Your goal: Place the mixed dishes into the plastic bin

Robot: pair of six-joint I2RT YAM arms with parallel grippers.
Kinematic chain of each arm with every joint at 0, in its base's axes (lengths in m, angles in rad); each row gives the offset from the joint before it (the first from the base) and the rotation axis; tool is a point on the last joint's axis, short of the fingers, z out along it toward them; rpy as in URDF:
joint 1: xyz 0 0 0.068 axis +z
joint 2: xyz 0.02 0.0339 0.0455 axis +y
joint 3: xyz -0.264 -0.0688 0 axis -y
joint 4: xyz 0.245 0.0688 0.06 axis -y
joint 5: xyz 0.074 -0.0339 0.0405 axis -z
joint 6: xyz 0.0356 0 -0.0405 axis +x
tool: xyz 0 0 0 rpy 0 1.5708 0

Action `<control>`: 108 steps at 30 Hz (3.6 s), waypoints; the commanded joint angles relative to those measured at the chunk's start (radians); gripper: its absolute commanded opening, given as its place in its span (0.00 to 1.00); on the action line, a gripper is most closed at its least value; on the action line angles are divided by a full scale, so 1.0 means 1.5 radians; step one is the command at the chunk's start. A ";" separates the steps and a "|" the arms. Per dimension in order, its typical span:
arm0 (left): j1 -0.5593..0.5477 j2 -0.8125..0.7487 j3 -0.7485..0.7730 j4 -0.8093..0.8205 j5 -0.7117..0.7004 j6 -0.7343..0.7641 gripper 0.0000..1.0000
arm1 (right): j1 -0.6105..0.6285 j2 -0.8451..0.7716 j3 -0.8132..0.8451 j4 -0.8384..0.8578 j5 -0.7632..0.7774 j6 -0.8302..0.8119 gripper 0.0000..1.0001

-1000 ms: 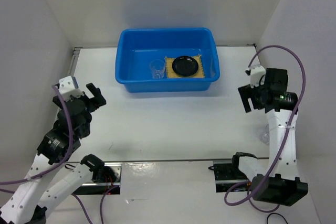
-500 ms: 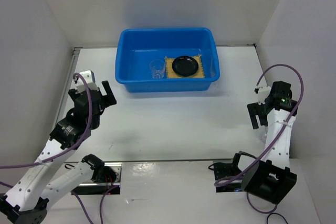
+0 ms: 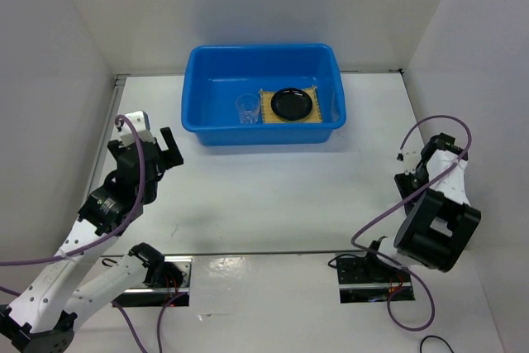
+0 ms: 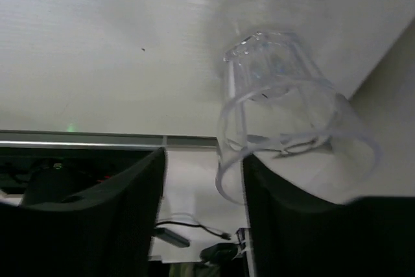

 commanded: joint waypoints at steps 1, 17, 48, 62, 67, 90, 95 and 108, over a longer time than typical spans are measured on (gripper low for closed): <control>0.002 -0.011 0.006 0.012 -0.010 0.008 0.99 | -0.006 0.038 -0.005 0.027 -0.024 -0.017 0.51; 0.002 0.001 0.006 0.012 -0.022 0.008 0.99 | 0.337 -0.035 0.556 -0.085 -0.267 0.125 0.00; 0.014 0.097 0.012 -0.012 -0.092 -0.017 0.99 | 0.852 0.891 1.468 0.056 -0.164 0.019 0.02; 0.014 0.096 0.012 -0.012 -0.092 -0.017 0.99 | 0.858 1.004 1.462 0.077 -0.177 -0.032 0.07; 0.014 0.096 0.012 -0.012 -0.092 -0.017 0.99 | 0.858 1.010 1.462 0.084 -0.183 -0.039 0.13; 0.014 0.096 0.012 -0.006 -0.086 -0.017 0.99 | 0.805 0.735 1.468 0.112 -0.158 0.059 0.99; 0.014 0.083 0.012 0.000 -0.073 -0.017 0.99 | 0.695 0.657 1.468 -0.123 -0.202 0.065 0.99; 0.014 0.003 0.000 0.021 -0.028 0.008 0.99 | 0.300 0.183 0.719 -0.089 -0.450 0.025 0.99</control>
